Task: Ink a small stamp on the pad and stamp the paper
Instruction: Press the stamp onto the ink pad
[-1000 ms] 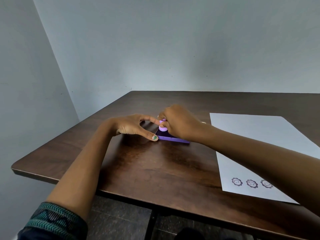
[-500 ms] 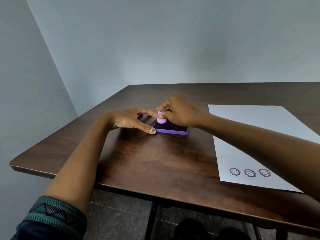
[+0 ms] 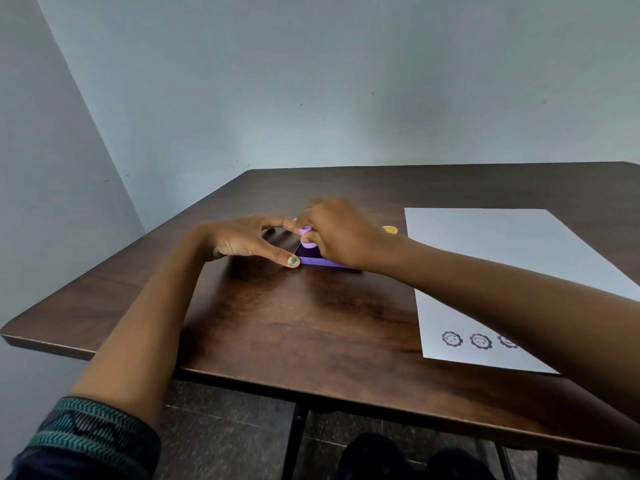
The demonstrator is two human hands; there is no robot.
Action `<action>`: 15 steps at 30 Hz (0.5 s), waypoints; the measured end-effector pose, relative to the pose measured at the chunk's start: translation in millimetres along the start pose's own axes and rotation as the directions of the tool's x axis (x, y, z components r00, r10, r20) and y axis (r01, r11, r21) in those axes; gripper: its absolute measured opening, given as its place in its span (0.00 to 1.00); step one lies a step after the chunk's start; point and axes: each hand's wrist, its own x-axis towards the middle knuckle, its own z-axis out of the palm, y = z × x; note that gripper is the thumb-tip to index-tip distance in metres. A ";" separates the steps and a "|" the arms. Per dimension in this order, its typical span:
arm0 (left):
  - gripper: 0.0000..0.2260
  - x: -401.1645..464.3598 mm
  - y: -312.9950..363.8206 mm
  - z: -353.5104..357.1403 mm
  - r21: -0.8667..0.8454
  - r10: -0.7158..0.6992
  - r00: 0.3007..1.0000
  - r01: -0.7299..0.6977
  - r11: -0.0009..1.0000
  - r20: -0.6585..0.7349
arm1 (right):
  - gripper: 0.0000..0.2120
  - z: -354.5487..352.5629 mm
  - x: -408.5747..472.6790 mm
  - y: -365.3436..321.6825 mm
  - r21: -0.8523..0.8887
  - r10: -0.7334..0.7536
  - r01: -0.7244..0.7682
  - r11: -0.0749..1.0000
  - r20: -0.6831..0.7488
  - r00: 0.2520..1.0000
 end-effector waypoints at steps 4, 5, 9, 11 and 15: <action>0.28 0.1 0.9 0.1 0.010 -0.004 1.000 0.004 1.000 0.005 | 0.05 -4.3 4.5 5.4 0.126 0.112 -0.108 0.986 -0.028 0.993; 0.28 0.3 0.9 0.0 0.010 -0.006 1.000 0.006 1.000 0.005 | 0.05 -4.9 4.6 5.3 0.133 0.118 -0.114 0.985 -0.021 0.993; 0.26 0.1 0.2 -0.1 -0.006 0.002 1.000 -0.001 1.000 0.013 | 0.05 -1.3 1.5 2.7 0.016 0.030 -0.030 0.999 0.005 1.000; 0.26 0.0 0.4 0.1 -0.001 0.003 1.000 -0.003 1.000 0.012 | 0.04 -2.0 2.6 5.8 0.031 0.054 -0.054 0.998 -0.001 0.999; 0.26 0.7 -0.9 -0.4 0.001 -0.007 1.000 0.007 1.000 0.003 | 0.03 -4.4 2.0 2.5 0.034 0.036 -0.036 0.999 -0.006 0.999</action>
